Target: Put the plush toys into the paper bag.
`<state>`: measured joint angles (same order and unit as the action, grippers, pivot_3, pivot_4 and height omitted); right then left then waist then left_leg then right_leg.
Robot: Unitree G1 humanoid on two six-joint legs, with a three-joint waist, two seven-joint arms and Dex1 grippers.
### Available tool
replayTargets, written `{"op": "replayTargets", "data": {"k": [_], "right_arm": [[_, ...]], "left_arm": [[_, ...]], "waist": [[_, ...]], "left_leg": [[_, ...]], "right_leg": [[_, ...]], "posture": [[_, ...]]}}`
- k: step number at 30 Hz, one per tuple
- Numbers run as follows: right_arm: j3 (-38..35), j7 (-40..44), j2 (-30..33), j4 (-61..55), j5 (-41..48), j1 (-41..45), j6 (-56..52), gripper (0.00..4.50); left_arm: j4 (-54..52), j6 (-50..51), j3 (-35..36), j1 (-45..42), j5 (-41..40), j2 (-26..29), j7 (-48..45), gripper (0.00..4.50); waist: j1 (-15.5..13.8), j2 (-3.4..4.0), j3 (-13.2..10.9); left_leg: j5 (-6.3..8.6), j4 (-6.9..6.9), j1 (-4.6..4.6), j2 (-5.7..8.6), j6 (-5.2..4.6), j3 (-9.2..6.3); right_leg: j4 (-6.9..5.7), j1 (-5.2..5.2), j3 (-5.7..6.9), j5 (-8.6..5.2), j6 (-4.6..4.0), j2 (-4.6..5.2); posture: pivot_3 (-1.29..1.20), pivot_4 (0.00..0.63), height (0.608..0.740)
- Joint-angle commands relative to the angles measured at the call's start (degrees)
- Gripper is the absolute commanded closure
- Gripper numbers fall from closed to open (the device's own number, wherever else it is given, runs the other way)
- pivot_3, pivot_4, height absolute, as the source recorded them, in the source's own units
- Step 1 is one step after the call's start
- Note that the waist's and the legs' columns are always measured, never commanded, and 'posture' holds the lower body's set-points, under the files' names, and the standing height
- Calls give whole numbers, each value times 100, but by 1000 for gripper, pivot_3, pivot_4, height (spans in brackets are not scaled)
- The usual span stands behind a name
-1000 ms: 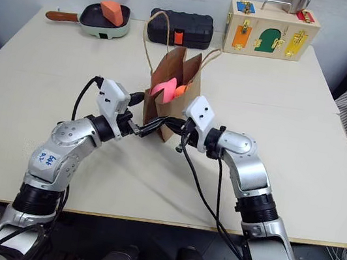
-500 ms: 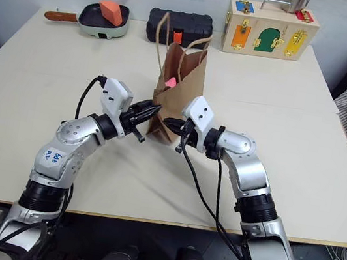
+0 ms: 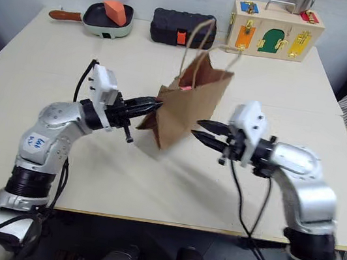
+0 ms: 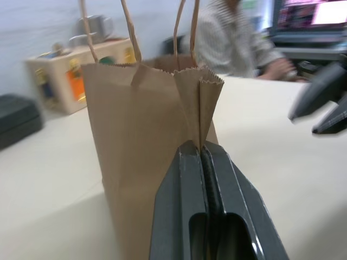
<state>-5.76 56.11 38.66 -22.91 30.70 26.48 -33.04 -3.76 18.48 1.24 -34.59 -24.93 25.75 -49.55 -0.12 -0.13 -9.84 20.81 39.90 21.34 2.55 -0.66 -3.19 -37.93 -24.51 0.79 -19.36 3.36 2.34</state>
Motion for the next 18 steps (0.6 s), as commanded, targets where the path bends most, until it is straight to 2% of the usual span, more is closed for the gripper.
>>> {"op": "replayTargets", "data": {"k": [1,8,11,13,18], "right_arm": [[-1019,540,747,-820,1275,-303,-617,2228],[-3092,942,1989,-1345,2716,-1585,-1606,20],[-4018,966,2198,-1517,3126,-2206,-1984,20],[-4425,963,2252,-1654,3236,-2562,-2109,20],[-4760,816,2258,-1830,3289,-3026,-2056,20]], "left_arm": [[44,-34,-45,-327,-501,122,-967,4500],[977,34,-211,-986,-789,102,-2278,4500],[1773,-351,-325,-1240,-573,49,-2871,4500],[2477,-984,-460,-1341,-179,26,-3164,4500],[3592,-2176,-627,-1357,463,72,-3578,4500]], "waist": [[-23,0,0],[-116,-2,-1],[-145,-3,-1],[-150,-4,-1],[-135,-10,-4]], "left_leg": [[0,0,2,0,-1,0],[2,6,-7,-1,-4,2],[3,7,-5,-1,-8,2],[4,9,-6,0,-13,4],[5,8,-13,0,-17,10]], "right_leg": [[3,1,0,0,0,0],[1,15,0,0,0,-3],[-3,17,1,0,1,-3],[-3,19,0,1,2,-2],[-4,23,-2,2,3,-4]], "posture": [[0,150,740],[0,150,740],[0,150,740],[0,150,740],[0,150,740]]}}
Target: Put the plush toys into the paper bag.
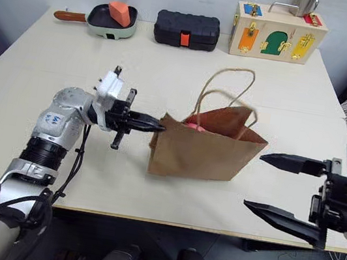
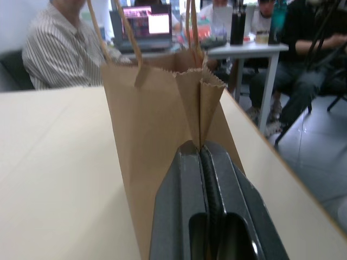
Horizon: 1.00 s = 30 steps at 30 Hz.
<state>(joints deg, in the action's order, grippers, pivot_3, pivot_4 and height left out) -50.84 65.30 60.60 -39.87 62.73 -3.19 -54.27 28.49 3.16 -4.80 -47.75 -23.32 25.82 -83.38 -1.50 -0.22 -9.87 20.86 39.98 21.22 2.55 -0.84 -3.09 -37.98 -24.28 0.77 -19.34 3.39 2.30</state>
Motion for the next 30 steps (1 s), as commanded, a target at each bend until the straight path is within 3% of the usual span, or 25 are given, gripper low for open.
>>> {"op": "replayTargets", "data": {"k": [1,11,18,23,30], "right_arm": [[-174,-172,40,-77,-26,-69,162,20],[704,46,184,1132,-1005,240,1116,20],[1546,293,293,1875,-1388,906,1635,20],[1961,719,486,2280,-1497,1346,1790,0],[2636,1227,732,3342,-1865,2373,2178,0]], "left_arm": [[493,-763,15,-55,370,101,-155,4500],[477,-989,474,-122,533,689,299,4500],[-503,-201,520,282,468,1017,577,4500],[-1748,1633,1004,1038,-106,2014,578,3325],[-3491,3827,2957,2400,-1275,3598,920,1059]], "waist": [[3,-2,-1],[5,-5,-1],[6,-5,-1],[75,-5,-1],[127,-2,-4]], "left_leg": [[0,-1,1,0,0,0],[0,3,0,-1,-1,1],[0,2,5,-1,-1,2],[0,-1,7,-6,0,3],[2,-7,7,-10,-1,5]], "right_leg": [[-1,-1,-1,0,0,0],[-1,-5,-6,0,0,2],[0,-10,-8,0,0,2],[0,-18,-11,0,0,0],[9,-16,-15,-1,-1,1]], "posture": [[0,150,740],[0,150,740],[0,150,740],[0,150,740],[0,150,740]]}}
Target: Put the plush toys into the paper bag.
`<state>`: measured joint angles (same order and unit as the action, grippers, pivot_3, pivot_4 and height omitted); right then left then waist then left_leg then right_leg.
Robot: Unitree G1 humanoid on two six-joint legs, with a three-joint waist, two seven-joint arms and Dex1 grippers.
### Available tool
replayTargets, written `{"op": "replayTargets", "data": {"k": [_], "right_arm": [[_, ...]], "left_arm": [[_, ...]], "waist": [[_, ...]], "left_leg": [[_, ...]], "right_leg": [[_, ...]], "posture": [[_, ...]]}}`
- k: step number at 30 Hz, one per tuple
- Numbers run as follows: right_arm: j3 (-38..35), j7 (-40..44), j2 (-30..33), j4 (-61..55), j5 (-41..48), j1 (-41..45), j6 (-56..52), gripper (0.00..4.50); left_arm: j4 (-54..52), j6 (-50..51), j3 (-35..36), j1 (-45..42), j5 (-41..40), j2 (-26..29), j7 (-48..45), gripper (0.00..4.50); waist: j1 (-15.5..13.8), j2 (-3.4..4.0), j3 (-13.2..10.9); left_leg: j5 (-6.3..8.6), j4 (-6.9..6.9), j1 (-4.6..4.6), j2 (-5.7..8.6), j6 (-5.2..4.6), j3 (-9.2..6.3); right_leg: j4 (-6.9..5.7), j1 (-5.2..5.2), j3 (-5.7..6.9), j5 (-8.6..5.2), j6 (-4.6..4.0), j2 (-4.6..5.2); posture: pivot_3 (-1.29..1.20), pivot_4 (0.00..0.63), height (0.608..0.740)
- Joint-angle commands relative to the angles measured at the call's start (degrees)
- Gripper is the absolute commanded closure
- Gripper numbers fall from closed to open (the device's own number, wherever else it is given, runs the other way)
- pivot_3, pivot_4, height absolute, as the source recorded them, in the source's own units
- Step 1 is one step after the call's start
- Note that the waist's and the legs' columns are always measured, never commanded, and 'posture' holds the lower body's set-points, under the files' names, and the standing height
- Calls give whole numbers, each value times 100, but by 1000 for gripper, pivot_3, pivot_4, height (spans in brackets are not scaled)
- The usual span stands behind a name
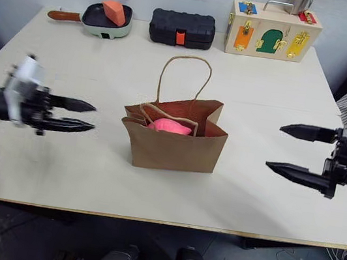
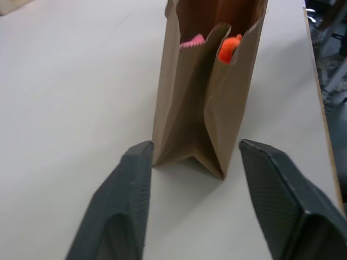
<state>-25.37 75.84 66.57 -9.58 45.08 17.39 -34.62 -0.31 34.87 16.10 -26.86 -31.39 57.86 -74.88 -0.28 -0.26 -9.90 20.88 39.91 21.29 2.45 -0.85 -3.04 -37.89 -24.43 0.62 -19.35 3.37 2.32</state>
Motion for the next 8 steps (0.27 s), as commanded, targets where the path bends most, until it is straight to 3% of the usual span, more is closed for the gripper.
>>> {"op": "replayTargets", "data": {"k": [1,2,5,8], "right_arm": [[163,215,137,426,-152,441,262,0],[248,280,137,586,-203,624,325,0],[505,474,148,1092,-186,1191,224,0],[715,647,73,1368,-167,1590,119,0]], "left_arm": [[-753,816,1093,458,-571,508,103,735],[-930,1062,1408,652,-735,643,68,437],[-1312,1426,2090,1010,-1090,804,55,437],[-1387,1313,2170,1031,-1148,734,255,437]], "waist": [[8,5,-3],[-11,6,-3],[-23,17,-10],[-50,18,-10]], "left_leg": [[0,-2,0,0,0,0],[0,-3,0,0,-1,0],[1,-3,0,0,-2,0],[2,-3,-2,1,-2,1]], "right_leg": [[2,1,0,0,0,0],[4,1,0,0,-1,1],[5,2,0,-1,-1,2],[5,2,0,-2,-3,2]], "posture": [[0,150,740],[0,150,740],[0,150,740],[0,150,740]]}}
